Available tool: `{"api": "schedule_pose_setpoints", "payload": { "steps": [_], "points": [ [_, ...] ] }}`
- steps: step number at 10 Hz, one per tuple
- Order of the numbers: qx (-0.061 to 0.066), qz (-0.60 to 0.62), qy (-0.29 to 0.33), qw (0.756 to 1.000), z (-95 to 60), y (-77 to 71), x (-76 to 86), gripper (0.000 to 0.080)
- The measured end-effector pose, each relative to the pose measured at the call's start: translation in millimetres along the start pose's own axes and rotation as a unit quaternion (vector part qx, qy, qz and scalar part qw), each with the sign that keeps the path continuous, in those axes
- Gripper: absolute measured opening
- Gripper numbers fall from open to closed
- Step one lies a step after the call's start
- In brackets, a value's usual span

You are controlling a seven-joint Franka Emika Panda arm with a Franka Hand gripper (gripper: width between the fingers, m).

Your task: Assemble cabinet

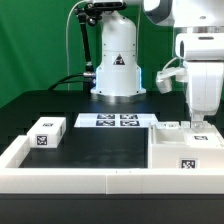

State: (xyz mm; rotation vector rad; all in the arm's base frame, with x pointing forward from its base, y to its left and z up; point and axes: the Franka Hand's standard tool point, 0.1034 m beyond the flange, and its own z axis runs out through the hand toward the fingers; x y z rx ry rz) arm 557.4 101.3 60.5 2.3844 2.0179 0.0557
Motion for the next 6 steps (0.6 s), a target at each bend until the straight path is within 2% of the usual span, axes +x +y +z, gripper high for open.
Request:
{"api": "schedule_pose_setpoints", "payload": {
  "steps": [2,6],
  "points": [
    [0.004,0.002,-0.003,1.000,0.0,9.0,0.6,0.0070],
    [0.008,-0.006,-0.005,1.000,0.2,11.2,-0.7,0.0071]
  ]
}}
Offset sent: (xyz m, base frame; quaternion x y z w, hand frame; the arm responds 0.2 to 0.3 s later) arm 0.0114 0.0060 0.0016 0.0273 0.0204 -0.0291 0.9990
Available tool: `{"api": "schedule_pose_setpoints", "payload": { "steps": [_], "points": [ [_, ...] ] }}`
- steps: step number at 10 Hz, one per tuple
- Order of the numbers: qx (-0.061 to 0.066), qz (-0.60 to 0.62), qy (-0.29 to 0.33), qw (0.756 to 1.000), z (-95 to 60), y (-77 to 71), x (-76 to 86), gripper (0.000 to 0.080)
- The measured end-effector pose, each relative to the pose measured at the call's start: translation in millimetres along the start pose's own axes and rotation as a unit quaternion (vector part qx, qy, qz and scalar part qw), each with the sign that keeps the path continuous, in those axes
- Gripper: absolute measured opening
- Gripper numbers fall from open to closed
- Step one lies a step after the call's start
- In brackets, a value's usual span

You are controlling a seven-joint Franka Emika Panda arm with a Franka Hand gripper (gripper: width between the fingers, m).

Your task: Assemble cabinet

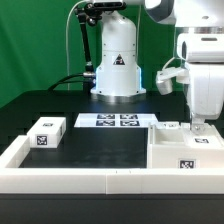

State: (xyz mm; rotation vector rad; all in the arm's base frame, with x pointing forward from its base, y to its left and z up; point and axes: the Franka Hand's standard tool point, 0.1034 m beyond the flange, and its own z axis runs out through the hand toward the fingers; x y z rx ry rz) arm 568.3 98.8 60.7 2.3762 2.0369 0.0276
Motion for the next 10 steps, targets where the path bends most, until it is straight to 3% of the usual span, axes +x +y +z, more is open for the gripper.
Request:
{"api": "schedule_pose_setpoints", "payload": {
  "steps": [1,3,5,7,10],
  "points": [
    [0.000,0.000,0.000,1.000,0.0,0.0,0.0,0.0071],
    [0.000,0.000,0.000,1.000,0.0,0.0,0.0,0.0463],
    [0.000,0.000,0.000,1.000,0.0,0.0,0.0,0.0748],
    [0.000,0.000,0.000,1.000,0.0,0.0,0.0,0.0797],
    [0.000,0.000,0.000,1.000,0.0,0.0,0.0,0.0797]
  ]
}}
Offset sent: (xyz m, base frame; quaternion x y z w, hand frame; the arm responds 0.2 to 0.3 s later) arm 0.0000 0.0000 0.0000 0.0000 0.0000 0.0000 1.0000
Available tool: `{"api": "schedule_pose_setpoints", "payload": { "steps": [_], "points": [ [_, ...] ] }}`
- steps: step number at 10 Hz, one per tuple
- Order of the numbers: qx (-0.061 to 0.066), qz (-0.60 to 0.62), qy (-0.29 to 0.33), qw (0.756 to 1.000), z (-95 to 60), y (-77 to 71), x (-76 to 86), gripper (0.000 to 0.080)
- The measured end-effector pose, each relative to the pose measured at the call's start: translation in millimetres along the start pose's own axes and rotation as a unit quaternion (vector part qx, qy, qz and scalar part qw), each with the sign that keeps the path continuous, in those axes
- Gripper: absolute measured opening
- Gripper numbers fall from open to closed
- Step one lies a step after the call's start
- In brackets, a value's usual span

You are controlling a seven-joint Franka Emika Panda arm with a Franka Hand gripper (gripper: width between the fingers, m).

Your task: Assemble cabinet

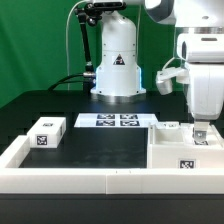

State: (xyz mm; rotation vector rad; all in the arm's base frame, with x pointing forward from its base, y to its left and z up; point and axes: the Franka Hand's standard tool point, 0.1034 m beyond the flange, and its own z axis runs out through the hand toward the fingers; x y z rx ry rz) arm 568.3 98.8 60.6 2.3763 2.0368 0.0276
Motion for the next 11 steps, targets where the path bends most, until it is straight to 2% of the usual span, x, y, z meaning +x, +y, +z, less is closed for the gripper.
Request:
{"api": "schedule_pose_setpoints", "payload": {
  "steps": [3,4,6,8,9,11],
  "points": [
    [0.000,0.000,0.000,1.000,-0.4,0.0,0.2,0.0797],
    [-0.006,0.000,-0.001,1.000,-11.8,-4.1,1.2,0.0797],
    [-0.008,-0.004,-0.007,1.000,-29.9,-24.9,-4.8,0.0797],
    [-0.007,-0.009,-0.012,1.000,-36.0,-62.9,-16.4,0.0797],
    [-0.009,-0.010,-0.011,1.000,-35.4,-71.6,-18.9,0.0797],
    [-0.008,-0.009,-0.011,1.000,-34.3,-70.1,-18.9,0.0797]
  ]
}}
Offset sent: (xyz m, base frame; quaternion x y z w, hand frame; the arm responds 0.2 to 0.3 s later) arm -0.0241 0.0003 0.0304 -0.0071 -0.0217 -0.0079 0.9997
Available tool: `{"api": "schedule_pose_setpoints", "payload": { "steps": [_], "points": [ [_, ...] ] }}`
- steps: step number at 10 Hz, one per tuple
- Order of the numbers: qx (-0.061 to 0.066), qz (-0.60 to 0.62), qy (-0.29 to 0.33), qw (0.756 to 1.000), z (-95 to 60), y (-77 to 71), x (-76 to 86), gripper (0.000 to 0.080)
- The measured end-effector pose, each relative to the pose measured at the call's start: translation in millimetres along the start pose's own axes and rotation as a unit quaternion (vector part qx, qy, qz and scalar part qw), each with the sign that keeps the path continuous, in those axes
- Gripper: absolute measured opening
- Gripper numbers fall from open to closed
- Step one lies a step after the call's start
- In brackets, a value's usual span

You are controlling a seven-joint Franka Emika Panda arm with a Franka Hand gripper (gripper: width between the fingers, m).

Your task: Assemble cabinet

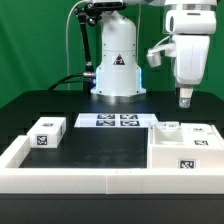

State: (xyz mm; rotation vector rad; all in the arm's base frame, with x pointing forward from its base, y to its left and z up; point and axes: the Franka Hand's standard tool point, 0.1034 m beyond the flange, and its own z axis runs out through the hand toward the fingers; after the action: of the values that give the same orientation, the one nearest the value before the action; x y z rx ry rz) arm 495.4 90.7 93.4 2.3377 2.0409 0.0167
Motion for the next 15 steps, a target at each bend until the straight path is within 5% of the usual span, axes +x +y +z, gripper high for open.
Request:
{"api": "schedule_pose_setpoints", "payload": {
  "steps": [3,5,8,11,12,15],
  "points": [
    [-0.001,-0.001,0.003,1.000,3.9,-7.5,-1.0,0.0797],
    [-0.005,-0.006,0.012,1.000,15.7,-38.5,-0.3,0.0797],
    [0.009,-0.016,0.015,1.000,35.0,-70.4,1.3,0.0797],
    [0.010,-0.014,0.015,1.000,36.4,-69.0,0.1,0.0797],
    [0.013,-0.020,0.023,0.999,52.1,-72.8,-0.6,0.0797],
    [0.020,-0.014,0.027,0.999,66.8,-78.5,-3.8,0.0797]
  ]
}}
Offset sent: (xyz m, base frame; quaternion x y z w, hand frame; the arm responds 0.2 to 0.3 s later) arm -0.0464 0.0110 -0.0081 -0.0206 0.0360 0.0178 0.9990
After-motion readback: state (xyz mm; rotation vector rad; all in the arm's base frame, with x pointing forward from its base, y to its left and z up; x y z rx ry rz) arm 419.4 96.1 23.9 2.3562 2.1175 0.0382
